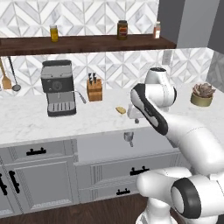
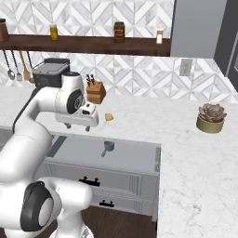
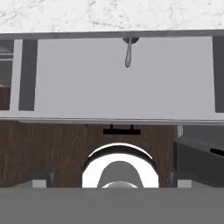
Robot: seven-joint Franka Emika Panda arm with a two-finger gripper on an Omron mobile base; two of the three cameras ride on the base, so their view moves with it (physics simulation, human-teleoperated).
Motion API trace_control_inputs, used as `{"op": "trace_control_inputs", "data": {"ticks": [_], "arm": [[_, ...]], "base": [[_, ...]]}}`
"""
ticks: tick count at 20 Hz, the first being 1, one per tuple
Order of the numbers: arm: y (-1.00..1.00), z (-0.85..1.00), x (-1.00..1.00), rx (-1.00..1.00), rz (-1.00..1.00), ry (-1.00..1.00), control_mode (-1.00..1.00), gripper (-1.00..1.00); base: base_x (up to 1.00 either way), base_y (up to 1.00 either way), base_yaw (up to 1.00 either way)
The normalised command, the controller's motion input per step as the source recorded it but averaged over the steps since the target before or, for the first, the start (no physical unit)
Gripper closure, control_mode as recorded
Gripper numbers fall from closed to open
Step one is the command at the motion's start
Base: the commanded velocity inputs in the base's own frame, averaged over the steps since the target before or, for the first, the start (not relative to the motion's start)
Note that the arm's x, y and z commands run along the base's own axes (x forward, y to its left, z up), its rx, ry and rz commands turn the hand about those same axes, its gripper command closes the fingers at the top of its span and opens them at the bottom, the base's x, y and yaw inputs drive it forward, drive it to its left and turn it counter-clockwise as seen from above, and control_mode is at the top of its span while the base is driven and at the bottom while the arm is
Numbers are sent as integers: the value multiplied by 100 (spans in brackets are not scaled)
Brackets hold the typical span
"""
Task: Pick the measuring cup from the drawer and place it on the counter.
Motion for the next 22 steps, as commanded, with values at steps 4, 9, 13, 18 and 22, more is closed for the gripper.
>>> {"op": "trace_control_inputs", "data": {"ticks": [4,9,13,18,22], "arm": [[-23,-98,1,5,0,12,-100,-100],[-4,-80,16,0,0,-1,-100,-100],[0,-64,21,-3,0,-10,-100,-100],[2,-83,26,-8,0,-9,-100,-100],[0,-59,28,-2,0,-6,-100,-100]], "base": [[0,0,0],[0,0,0],[0,0,0],[0,0,0],[0,0,0]]}}
